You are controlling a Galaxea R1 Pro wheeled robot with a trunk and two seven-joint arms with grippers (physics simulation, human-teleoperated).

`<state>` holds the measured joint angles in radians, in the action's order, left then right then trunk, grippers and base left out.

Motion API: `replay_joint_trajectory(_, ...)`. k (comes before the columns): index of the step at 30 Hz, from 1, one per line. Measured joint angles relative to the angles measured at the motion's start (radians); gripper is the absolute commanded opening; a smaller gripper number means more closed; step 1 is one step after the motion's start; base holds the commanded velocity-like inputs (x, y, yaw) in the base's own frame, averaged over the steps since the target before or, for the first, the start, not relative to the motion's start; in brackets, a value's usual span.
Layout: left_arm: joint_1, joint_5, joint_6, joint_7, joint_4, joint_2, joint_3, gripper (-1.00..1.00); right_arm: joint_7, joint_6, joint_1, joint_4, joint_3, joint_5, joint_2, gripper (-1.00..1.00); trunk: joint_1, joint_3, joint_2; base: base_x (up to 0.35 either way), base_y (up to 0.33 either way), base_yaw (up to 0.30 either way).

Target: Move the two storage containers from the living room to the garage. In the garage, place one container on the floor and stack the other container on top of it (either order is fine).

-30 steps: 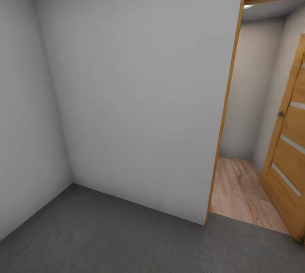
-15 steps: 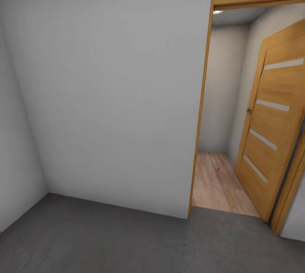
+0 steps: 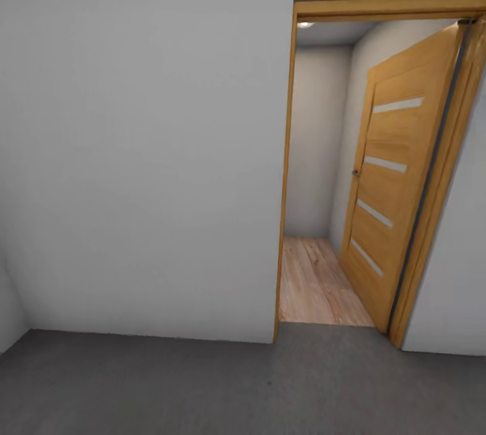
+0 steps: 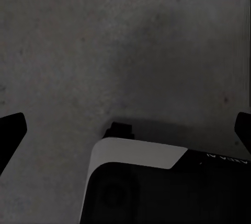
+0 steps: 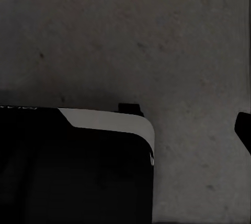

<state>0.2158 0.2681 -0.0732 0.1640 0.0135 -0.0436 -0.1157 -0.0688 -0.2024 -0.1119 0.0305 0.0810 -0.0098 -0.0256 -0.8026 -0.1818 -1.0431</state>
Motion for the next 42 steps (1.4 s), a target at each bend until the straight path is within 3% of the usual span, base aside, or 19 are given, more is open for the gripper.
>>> replay_joint_trajectory(11,0.0,-0.001,-0.001,-0.009,-0.009,-0.012,0.001,1.0,0.0,0.0,0.0,0.0,0.0,0.0,0.0,1.0,0.0,0.0,0.0,0.0,0.0,-0.3)
replay_joint_trajectory(17,0.0,0.002,-0.001,-0.098,-0.01,-0.009,-0.001,1.0,0.0,0.0,0.0,0.0,0.0,0.0,0.0,1.0,0.0,0.0,0.0,0.0,0.0,-0.3)
replay_joint_trajectory(24,0.0,0.008,0.002,-0.139,-0.01,-0.005,-0.001,1.0,0.0,0.001,0.0,0.0,0.0,0.0,0.001,1.0,0.0,0.0,0.0,0.0,0.0,-0.3)
replay_joint_trajectory(42,0.0,0.003,0.001,-0.141,-0.01,-0.007,-0.002,1.0,0.0,0.002,0.0,0.0,0.0,0.003,0.001,1.0,0.0,0.0,0.0,0.04,0.0,-0.244)
